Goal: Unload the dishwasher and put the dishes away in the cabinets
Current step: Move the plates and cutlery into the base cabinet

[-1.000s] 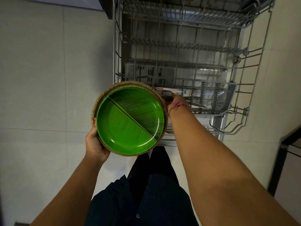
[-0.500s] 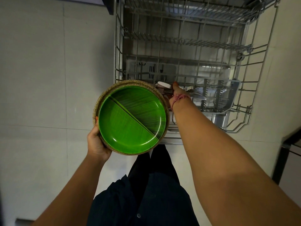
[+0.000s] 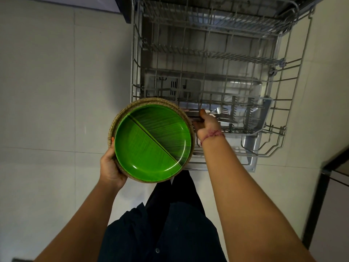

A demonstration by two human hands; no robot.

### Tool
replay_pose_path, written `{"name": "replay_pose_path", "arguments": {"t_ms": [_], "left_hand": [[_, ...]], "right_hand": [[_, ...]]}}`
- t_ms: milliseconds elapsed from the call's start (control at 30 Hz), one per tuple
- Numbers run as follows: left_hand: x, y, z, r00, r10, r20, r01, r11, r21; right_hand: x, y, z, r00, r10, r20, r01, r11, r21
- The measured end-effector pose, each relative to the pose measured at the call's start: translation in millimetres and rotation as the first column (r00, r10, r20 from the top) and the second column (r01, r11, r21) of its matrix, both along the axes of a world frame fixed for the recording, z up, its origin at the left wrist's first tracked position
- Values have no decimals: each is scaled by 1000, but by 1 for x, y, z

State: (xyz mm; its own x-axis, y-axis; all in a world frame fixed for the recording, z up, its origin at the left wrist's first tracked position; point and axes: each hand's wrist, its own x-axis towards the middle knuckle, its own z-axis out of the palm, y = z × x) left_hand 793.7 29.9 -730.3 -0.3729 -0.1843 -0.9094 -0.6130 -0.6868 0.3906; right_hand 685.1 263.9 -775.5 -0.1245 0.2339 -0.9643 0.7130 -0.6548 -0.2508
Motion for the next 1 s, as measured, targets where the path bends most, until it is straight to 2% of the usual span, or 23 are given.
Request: {"name": "replay_pose_path", "arguments": {"t_ms": [67,133,200,333,500,600,733,833,933,1000], "left_hand": [[-1,0,2,1000,-17,14,17,1000,5],[-4,1,9,999,-37,8,36,999,5],[-4,1,16,999,-48,-12,48,999,18],[-5,-2,36,997,-63,-55,64,998,17],[-5,-1,56,995,-76,-61,77,997,7],[-8,6,66,994,-74,-82,75,997,11],[-13,21,73,995,-55,-89,57,998,28],[-19,36,75,995,-40,-88,45,998,52],[-25,46,79,995,-26,-100,34,996,78],[-27,49,78,993,-17,-120,28,995,91]], "right_hand": [[2,3,14,994,-100,-32,99,995,-26],[5,7,33,992,-111,-62,109,993,-45],[10,13,51,995,-36,-90,35,999,-13],[14,31,93,963,110,-246,-88,991,100],[0,55,162,814,494,-306,-391,855,339],[-14,57,208,627,737,-250,-655,673,343],[-19,26,244,349,899,-264,-909,394,138],[-7,-4,236,99,973,-207,-985,126,118],[7,-23,214,-87,989,-116,-990,-73,119],[15,-28,206,-168,985,-47,-979,-162,124]]}}
